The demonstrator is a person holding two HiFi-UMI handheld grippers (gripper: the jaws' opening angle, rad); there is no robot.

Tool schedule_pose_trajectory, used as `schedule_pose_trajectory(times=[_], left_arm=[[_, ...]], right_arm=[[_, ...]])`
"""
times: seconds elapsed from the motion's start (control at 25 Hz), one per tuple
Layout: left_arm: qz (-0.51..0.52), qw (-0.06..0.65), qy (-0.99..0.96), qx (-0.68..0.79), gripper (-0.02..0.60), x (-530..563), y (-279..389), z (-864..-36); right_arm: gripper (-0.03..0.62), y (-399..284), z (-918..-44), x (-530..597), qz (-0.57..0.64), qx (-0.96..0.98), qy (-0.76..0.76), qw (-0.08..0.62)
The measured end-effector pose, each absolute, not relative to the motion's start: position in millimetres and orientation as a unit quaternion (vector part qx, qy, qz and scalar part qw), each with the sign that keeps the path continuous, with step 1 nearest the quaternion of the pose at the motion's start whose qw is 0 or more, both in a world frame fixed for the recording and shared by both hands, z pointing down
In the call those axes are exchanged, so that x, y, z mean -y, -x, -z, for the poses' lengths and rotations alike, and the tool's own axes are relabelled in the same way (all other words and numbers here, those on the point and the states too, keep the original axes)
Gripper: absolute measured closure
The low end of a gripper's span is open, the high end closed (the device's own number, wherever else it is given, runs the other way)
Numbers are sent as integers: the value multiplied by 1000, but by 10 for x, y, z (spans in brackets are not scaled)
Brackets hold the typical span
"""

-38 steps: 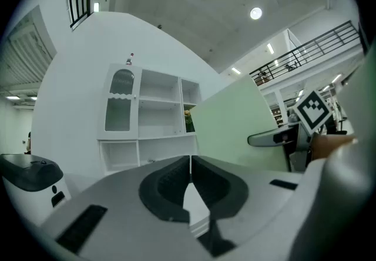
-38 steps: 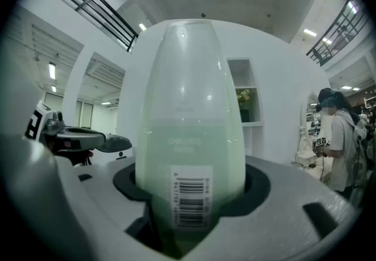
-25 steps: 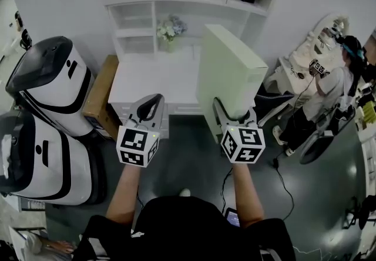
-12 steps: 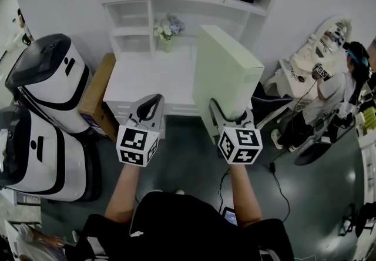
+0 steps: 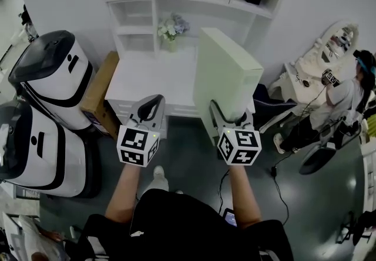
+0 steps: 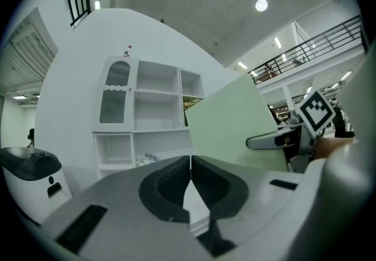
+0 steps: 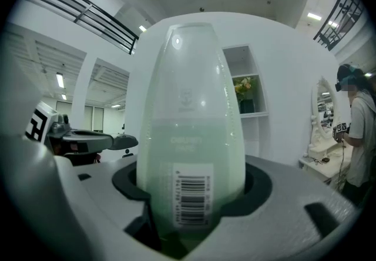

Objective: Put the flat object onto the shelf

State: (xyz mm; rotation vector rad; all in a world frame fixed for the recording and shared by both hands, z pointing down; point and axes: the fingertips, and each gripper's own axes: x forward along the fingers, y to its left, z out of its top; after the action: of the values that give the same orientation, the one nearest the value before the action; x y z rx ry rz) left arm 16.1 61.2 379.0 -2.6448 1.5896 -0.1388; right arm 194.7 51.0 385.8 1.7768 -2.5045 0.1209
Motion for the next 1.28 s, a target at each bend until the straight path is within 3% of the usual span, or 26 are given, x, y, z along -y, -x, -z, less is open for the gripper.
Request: schedule_pose_trajectory(times=[1.28], left_arm=[[57, 16, 855, -515, 572, 847, 107, -3828]], right_arm=[[299, -1709, -3955, 947, -52, 812, -579, 40]])
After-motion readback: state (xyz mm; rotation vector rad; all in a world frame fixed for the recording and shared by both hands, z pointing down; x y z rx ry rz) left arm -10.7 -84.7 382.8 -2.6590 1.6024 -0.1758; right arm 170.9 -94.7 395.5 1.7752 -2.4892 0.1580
